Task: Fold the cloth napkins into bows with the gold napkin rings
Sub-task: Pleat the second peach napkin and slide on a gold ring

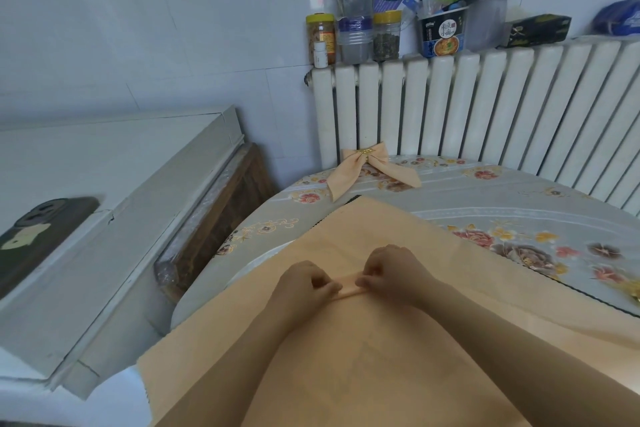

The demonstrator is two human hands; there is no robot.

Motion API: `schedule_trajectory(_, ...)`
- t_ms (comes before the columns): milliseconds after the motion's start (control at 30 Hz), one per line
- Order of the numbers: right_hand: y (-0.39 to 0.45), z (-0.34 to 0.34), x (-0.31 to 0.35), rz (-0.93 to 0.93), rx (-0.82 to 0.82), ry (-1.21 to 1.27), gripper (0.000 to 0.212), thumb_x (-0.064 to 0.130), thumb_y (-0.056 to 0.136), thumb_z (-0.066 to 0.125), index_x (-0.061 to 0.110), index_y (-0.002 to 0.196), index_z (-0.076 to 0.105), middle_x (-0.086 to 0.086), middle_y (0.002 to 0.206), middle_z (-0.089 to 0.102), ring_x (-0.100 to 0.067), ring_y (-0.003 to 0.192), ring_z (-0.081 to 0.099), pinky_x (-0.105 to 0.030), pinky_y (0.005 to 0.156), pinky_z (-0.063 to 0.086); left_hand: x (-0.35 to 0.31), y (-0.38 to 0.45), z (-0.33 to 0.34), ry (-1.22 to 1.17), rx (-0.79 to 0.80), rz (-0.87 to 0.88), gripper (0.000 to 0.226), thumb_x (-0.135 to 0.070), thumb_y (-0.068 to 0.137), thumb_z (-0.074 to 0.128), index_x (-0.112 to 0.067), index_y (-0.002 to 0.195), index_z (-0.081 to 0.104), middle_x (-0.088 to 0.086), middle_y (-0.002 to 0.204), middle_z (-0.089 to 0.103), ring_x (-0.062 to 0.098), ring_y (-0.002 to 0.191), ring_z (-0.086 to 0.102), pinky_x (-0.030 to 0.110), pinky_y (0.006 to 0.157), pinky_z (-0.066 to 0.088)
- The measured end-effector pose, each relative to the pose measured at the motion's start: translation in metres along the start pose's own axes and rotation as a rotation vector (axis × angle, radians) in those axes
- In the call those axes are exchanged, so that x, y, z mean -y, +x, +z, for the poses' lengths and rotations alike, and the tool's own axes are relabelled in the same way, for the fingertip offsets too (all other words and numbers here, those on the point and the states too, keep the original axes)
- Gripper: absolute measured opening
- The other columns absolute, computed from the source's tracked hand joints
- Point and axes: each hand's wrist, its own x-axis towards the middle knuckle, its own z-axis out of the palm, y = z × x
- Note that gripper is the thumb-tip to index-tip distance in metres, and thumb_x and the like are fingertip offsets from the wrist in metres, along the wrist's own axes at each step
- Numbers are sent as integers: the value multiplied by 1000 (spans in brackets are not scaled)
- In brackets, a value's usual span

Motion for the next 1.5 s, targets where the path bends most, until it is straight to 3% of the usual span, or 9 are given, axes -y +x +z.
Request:
schedule_trajectory(267, 15, -3, 11, 99, 173, -110, 45, 40, 82, 67, 28, 122, 51, 1, 119, 56, -20, 118, 41, -35, 96, 27, -10, 17, -4, 167, 97, -156, 36, -41, 70, 78, -27, 94, 55, -9, 98, 55, 11, 96, 50, 28, 88, 30)
schedule_trajectory(400, 11, -7, 15, 51, 149, -194, 30, 39, 84, 64, 22, 109, 62, -2, 113, 56, -20, 111, 46, -32, 91, 29, -21, 18, -8, 335, 157, -106, 34, -42, 76, 72, -24, 103, 62, -6, 105, 60, 16, 103, 53, 29, 89, 27)
schedule_trajectory(567, -12, -6, 12, -61, -146, -221, 14, 24, 85, 59, 14, 94, 60, -5, 95, 61, -26, 93, 54, -28, 67, 27, -24, 6, 1, 384, -98, 101, 8, -23, 81, 62, -20, 88, 64, -3, 93, 56, 19, 94, 52, 29, 79, 29)
schedule_trajectory(700, -30, -1, 5, -189, -237, -202, 12, 9, 57, 61, 18, 65, 59, 0, 64, 61, -27, 62, 58, -28, 54, 31, -20, -10, 10, 327, -178, 244, 13, -9, 71, 56, -16, 78, 64, 1, 81, 58, 25, 83, 54, 29, 68, 25)
schedule_trajectory(867, -49, -7, -6, -118, -45, -76, 15, 26, 82, 64, 22, 96, 69, 5, 101, 64, -16, 98, 52, -24, 79, 35, -16, -31, 6, 287, 10, 241, 26, -13, 74, 53, -20, 97, 64, -4, 97, 55, 17, 98, 48, 27, 81, 32)
schedule_trajectory(1100, -53, -7, -9, 44, -14, 133, 25, 36, 89, 60, 19, 74, 72, 11, 76, 51, -8, 75, 48, -24, 68, 32, -19, -37, 9, 112, 30, 30, 19, -34, 84, 60, -19, 90, 68, -10, 88, 48, 12, 94, 51, 24, 83, 38)
schedule_trajectory(1167, -49, -4, -7, 108, -46, 48, 20, 41, 83, 65, 28, 68, 62, 12, 81, 47, -11, 87, 47, -25, 73, 30, -20, -34, 11, 116, -9, -7, 16, -36, 82, 67, -21, 88, 70, -9, 89, 47, 11, 96, 50, 25, 84, 37)
schedule_trajectory(1334, -38, -6, -3, 228, 52, -29, 44, 45, 78, 67, 32, 116, 51, 8, 118, 53, -17, 118, 38, -34, 96, 25, -23, -25, 10, 243, 2, -119, 35, -43, 72, 74, -27, 99, 58, -8, 105, 53, 13, 107, 45, 28, 85, 26)
schedule_trajectory(1500, -31, -15, 3, 154, 114, -213, 30, 45, 83, 62, 29, 107, 63, 5, 104, 57, -17, 113, 42, -34, 94, 23, -33, -14, 2, 352, 129, -62, 30, -39, 78, 70, -25, 103, 62, -4, 108, 60, 16, 106, 52, 31, 90, 25)
